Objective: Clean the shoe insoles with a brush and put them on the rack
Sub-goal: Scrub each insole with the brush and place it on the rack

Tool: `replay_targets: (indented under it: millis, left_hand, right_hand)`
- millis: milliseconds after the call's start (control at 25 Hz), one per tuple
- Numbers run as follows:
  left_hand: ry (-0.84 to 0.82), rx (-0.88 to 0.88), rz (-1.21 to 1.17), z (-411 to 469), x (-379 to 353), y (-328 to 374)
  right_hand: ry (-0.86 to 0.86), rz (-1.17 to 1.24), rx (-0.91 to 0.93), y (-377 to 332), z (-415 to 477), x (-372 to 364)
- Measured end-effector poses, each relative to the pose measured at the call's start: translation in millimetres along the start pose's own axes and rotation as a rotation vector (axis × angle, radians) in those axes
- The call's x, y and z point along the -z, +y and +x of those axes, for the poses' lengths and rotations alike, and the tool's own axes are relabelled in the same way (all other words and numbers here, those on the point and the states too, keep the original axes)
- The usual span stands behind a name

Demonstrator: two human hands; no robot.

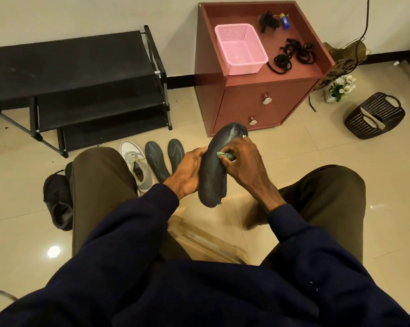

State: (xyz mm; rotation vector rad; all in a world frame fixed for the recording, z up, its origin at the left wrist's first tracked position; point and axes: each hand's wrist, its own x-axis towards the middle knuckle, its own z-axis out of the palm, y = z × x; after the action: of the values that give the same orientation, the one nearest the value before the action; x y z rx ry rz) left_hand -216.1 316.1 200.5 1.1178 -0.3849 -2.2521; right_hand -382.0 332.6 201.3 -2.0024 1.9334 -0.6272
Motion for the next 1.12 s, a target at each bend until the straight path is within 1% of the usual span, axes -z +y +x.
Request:
replay_targets:
  millis: [80, 160, 240, 280, 360, 440, 520, 560, 600, 680, 760, 800, 840, 960, 1000, 1040, 1080, 1120]
  left_hand:
    - [-0.010, -0.004, -0.009, 1.8, 2.4, 1.9]
    - [-0.014, 0.003, -0.016, 2.1, 4.0, 3.7]
    - [-0.012, 0.004, -0.007, 2.5, 6.2, 3.1]
    - [-0.001, 0.008, 0.000, 3.4, 7.2, 1.9]
    - [0.002, 0.018, 0.007, 2.3, 6.4, 0.3]
    - [-0.044, 0.018, 0.002, 0.8, 3.9, -1.0]
    - [-0.099, 0.019, 0.000, -3.8, -0.4, 0.0]
    - [-0.110, 0.028, 0.001, -5.5, -2.3, 0.2]
    - [-0.113, 0.031, 0.007, -6.8, -3.4, 0.7]
    - [-0.090, 0.024, 0.034, -7.2, -3.9, -0.1]
    - [-0.033, 0.028, 0.069, -4.4, 0.2, -1.8]
    - [-0.012, 0.037, 0.073, -1.7, 2.4, -3.3]
    - [-0.008, 0.044, 0.069, -0.6, 3.4, -4.6]
    - [-0.054, 0.049, 0.037, -4.2, -2.3, -4.5]
    - [-0.066, 0.051, 0.039, -5.9, -4.4, -4.2]
    - [-0.060, 0.051, 0.051, -5.1, -4.1, -4.3]
    - [-0.042, 0.052, 0.067, -4.1, -3.9, -4.6]
    - [-0.020, 0.050, 0.091, -2.9, -2.4, -4.5]
  right_hand:
    - [-0.047, 0.147, 0.064, -2.8, -2.6, 2.8]
    - [-0.149, 0.265, 0.131, -11.8, -5.7, 4.3]
    - [-0.230, 0.296, 0.193, -19.0, -7.1, 2.4]
    - [-0.235, 0.279, 0.213, -19.5, -6.5, 0.5]
    - [-0.159, 0.178, 0.214, -14.4, -3.3, -0.5]
    - [-0.002, 0.037, 0.138, -2.5, 2.5, 2.9]
    - [0.113, 0.041, 0.018, 8.5, 5.4, 8.4]
    - [0.130, 0.077, -0.014, 10.5, 4.2, 9.9]
    - [0.115, 0.114, -0.020, 8.4, 2.1, 10.5]
    - [-0.022, 0.180, 0.042, -1.7, -4.9, 9.4]
    - [-0.175, 0.176, 0.117, -13.8, -9.3, 6.7]
    - [-0.200, 0.157, 0.134, -15.2, -8.1, 5.5]
    - [-0.173, 0.131, 0.127, -14.5, -4.9, 5.9]
    - [0.040, -0.019, 0.067, -0.5, 5.5, 12.1]
    - [0.081, -0.033, 0.048, 3.6, 6.4, 13.1]
    - [0.086, -0.008, 0.037, 4.2, 5.3, 13.5]
    - [0.049, 0.050, 0.032, -1.1, 2.6, 13.7]
    - [-0.032, 0.111, 0.034, -9.0, -1.4, 12.1]
